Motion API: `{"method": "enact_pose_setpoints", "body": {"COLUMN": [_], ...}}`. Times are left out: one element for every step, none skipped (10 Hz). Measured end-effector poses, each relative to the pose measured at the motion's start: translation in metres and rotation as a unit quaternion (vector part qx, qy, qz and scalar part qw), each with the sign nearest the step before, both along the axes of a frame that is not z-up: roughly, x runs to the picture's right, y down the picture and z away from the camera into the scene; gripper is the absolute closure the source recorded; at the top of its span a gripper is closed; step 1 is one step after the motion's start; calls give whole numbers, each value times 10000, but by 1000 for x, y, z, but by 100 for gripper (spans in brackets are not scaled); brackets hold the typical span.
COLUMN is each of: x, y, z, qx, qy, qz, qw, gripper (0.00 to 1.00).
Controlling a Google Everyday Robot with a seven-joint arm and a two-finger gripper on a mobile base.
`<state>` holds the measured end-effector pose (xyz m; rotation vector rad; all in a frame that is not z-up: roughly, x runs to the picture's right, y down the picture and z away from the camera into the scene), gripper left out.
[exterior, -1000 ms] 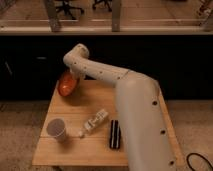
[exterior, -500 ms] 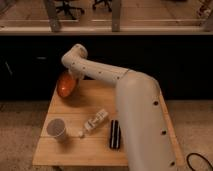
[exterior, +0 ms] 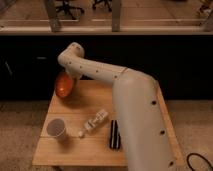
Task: Pick up the ceramic bowl
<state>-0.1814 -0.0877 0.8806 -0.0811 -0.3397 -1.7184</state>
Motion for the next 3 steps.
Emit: {"method": "enact_pose_setpoints", "body": {"x": [-1, -6, -6], "y": [-3, -6, -5], "z": [-2, -4, -7], "qx": [17, 38, 54], "qy": [-11, -63, -96], "qz": [-52, -123, -178], "qw": [10000, 9999, 9998], "gripper": [100, 100, 100]}}
